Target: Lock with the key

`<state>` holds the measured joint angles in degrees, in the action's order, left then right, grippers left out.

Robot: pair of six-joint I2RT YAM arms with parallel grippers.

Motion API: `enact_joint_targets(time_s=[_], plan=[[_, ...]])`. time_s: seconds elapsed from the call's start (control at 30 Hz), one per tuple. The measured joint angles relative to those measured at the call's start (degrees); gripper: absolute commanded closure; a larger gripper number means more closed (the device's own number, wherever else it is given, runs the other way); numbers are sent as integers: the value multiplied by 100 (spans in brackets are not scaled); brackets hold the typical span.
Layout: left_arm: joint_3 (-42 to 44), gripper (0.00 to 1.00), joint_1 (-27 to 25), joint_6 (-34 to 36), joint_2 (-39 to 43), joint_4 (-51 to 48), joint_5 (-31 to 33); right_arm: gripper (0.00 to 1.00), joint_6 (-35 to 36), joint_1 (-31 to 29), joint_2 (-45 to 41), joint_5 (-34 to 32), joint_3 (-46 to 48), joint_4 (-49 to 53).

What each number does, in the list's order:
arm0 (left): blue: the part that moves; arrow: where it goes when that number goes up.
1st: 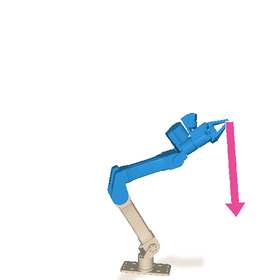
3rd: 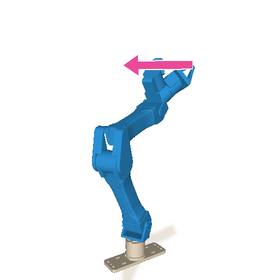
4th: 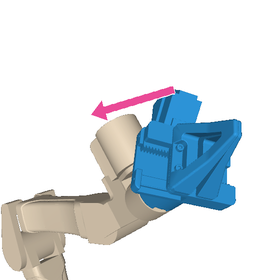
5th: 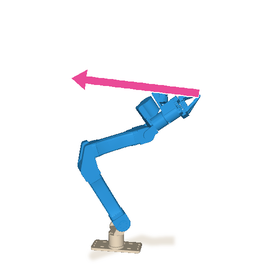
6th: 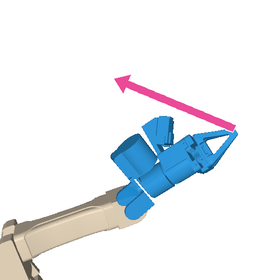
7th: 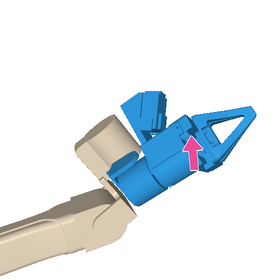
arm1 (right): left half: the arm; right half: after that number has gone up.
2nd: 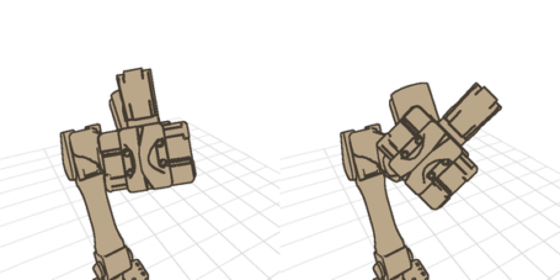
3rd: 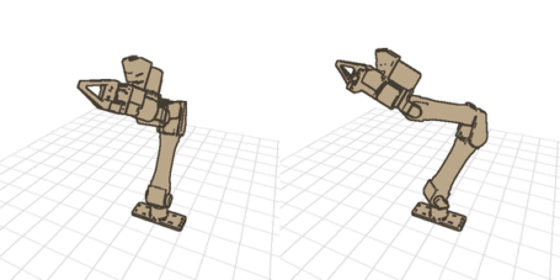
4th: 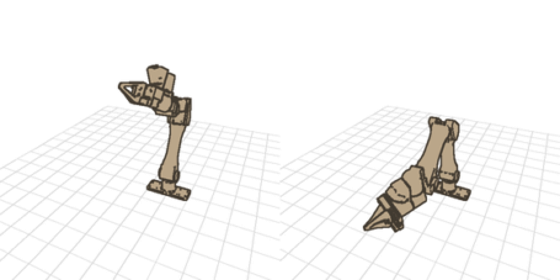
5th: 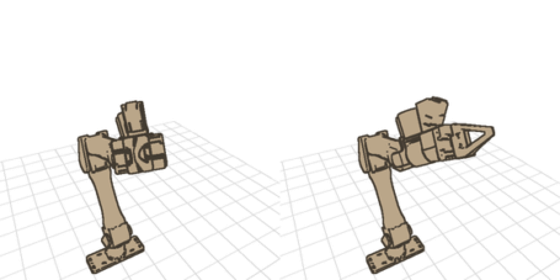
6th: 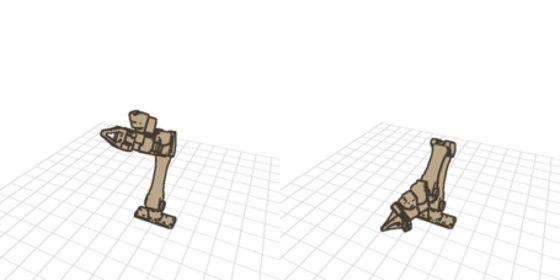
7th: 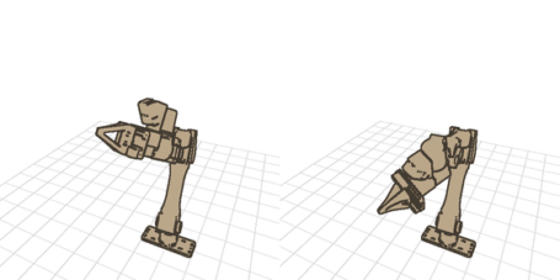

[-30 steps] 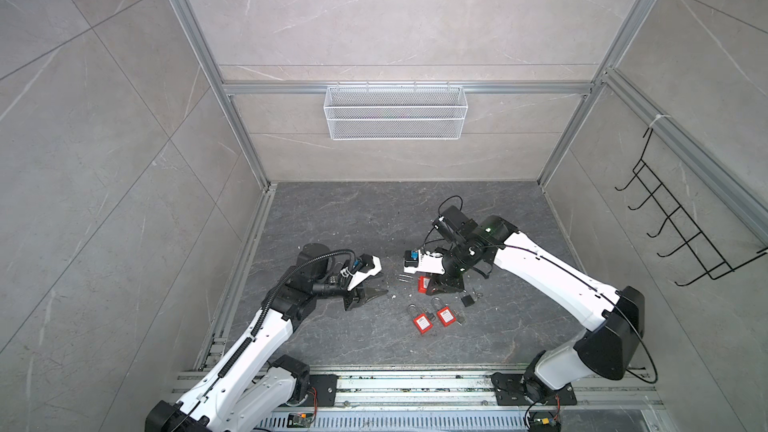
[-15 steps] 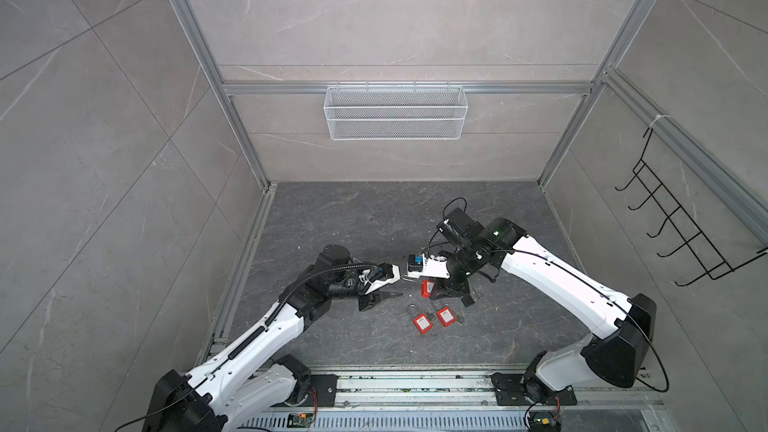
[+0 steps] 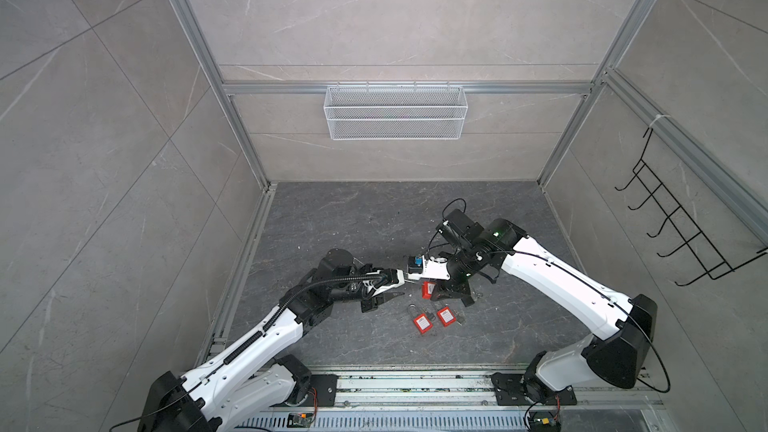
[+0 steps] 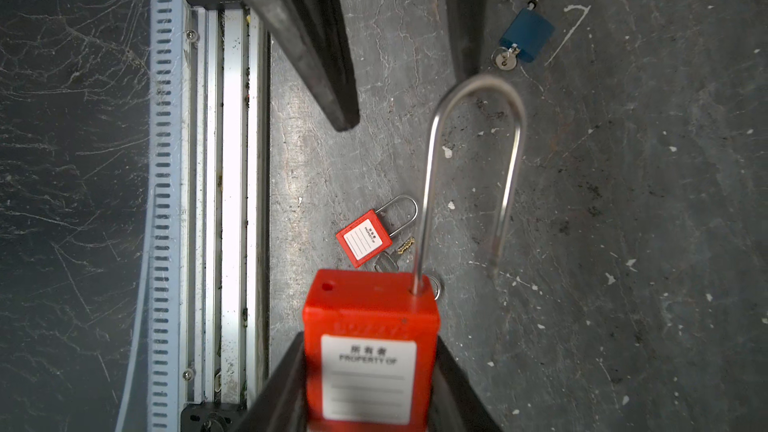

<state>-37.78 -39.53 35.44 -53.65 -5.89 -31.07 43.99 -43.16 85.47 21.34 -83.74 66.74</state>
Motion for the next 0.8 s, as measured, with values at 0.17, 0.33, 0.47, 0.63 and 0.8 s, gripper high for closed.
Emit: enact_joint_targets(time_s=[0.17, 0.33, 0.47, 0.63, 0.8], plan=[[254, 61, -63, 94, 446, 22, 291, 71, 0, -2, -42, -57, 20, 39], [365, 58, -85, 107, 494, 70, 398, 71, 0, -7, -42, -55, 24, 59], [363, 62, -122, 79, 289, 238, 256, 71, 0, -74, -42, -55, 24, 59], [363, 67, -144, 33, 68, 391, 190, 71, 0, -166, -42, -57, 31, 61], [332, 78, -144, 28, -26, 461, 61, 70, 0, -184, -52, -72, 31, 55]])
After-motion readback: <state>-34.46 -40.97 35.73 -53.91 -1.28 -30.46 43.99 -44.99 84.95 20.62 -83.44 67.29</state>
